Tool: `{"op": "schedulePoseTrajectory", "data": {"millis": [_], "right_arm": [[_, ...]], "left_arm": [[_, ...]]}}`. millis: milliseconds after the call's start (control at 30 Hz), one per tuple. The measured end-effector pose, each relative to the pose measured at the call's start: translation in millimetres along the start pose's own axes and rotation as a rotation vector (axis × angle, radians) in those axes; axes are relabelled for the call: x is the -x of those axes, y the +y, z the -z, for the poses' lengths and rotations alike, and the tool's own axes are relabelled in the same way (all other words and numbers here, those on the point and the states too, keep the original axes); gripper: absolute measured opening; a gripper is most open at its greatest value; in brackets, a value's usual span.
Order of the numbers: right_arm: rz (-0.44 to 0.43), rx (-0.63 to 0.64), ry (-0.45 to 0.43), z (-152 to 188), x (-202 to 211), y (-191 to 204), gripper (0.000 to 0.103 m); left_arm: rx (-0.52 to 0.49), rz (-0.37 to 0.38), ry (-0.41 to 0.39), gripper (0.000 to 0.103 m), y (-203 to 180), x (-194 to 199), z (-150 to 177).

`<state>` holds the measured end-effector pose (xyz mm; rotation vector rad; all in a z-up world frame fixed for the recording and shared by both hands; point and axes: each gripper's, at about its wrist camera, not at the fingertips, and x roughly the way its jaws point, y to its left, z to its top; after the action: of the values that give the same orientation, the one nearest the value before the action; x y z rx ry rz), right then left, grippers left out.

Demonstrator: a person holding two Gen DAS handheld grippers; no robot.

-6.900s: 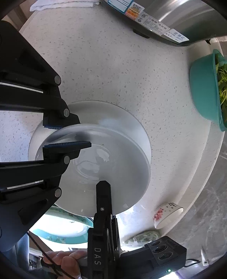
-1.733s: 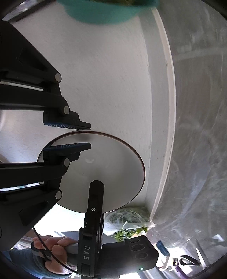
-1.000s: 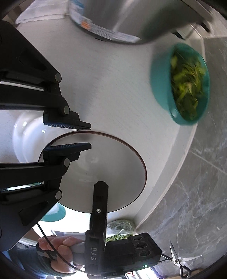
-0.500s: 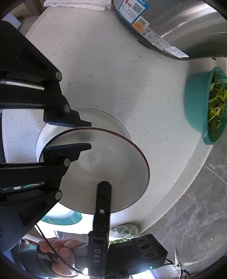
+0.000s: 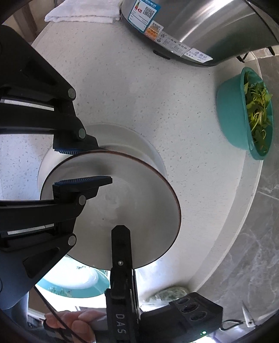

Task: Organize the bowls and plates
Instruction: 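Carry the floral bowl with both grippers and lower it onto the white bowl, then open both grippers to release the red-floral bowl on the stack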

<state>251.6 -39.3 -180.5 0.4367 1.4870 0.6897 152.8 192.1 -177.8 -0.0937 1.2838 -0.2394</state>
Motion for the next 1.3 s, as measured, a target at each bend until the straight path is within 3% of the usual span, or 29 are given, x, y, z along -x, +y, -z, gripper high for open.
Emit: {"op": "schedulePoseTrajectory", "data": {"millis": [333, 500, 900, 1067, 1167, 1233, 1300], "right_arm": [[0.029, 0.01, -0.012, -1, 3, -4, 0.026], [0.066, 0.05, -0.015, 1, 5, 0, 0.027], [0.296, 0.265, -0.047, 13, 3, 36, 0.027], [0.265, 0.203, -0.067, 10, 13, 28, 0.028], [0.295, 0.253, -0.06, 11, 8, 32, 0.028], [0.312, 0.257, -0.063, 10, 7, 31, 0.019], [0.309, 0.254, -0.063, 10, 5, 29, 0.018]], "left_arm": [[-0.036, -0.058, -0.037, 0.019, -18, -10, -2], [-0.034, -0.05, -0.047, 0.019, -10, -11, -3], [-0.032, -0.047, -0.048, 0.019, -4, -10, -2], [-0.016, -0.034, -0.052, 0.019, -3, -8, -2], [-0.016, -0.036, -0.056, 0.019, -3, -9, -2], [-0.003, -0.022, -0.056, 0.02, -1, -8, -2], [-0.004, -0.02, -0.061, 0.02, -2, -7, 0]]}}
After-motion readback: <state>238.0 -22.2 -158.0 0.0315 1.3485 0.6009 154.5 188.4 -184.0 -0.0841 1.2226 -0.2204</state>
